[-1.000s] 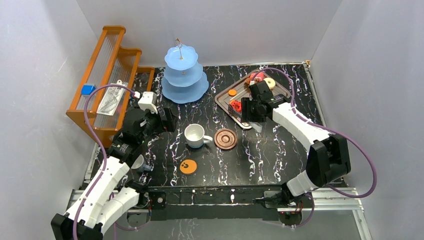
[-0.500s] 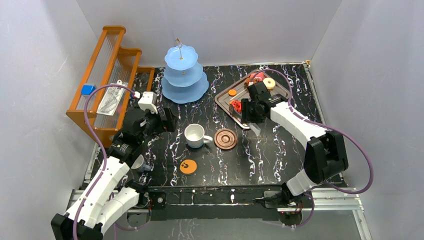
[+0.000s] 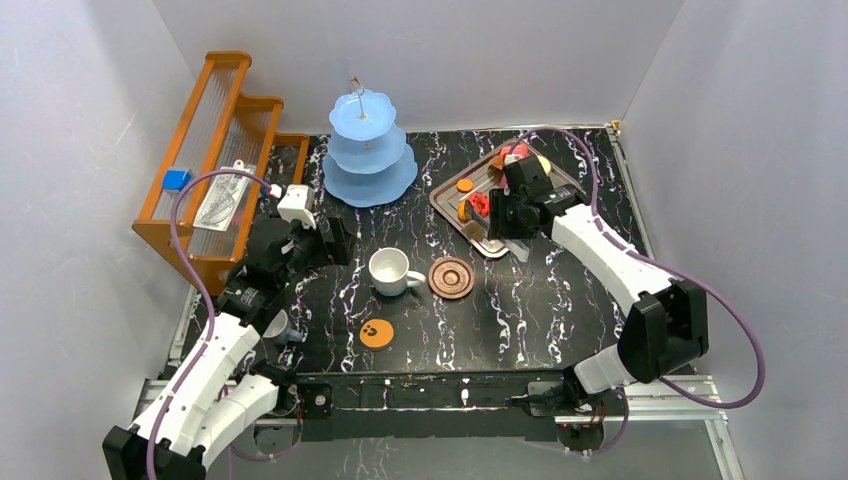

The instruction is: Serve the afternoon tea

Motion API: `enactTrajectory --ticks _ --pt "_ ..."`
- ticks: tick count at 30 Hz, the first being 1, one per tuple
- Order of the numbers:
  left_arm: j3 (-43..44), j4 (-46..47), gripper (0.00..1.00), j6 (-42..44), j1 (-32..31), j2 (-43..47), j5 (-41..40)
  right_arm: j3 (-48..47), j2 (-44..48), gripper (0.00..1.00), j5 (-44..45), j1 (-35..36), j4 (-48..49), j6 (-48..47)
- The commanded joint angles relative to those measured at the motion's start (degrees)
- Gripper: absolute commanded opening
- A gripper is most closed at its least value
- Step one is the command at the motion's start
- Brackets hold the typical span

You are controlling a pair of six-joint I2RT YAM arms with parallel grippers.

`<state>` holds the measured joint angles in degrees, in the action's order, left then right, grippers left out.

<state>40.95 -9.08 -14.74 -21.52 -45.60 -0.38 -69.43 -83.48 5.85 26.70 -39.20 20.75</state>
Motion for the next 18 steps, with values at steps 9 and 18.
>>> enactTrajectory --ticks 9,18 --pt "0.35 0.59 0.98 1.29 -0.28 0.34 -1.26 -12.16 2.74 0.51 -2.48 0.22 6.06 -3.56" --pt "0.45 -0.3 0.98 2.31 -0.28 1.96 -3.58 -25.31 -6.9 0.5 -7.07 2.12 15.69 -8.24"
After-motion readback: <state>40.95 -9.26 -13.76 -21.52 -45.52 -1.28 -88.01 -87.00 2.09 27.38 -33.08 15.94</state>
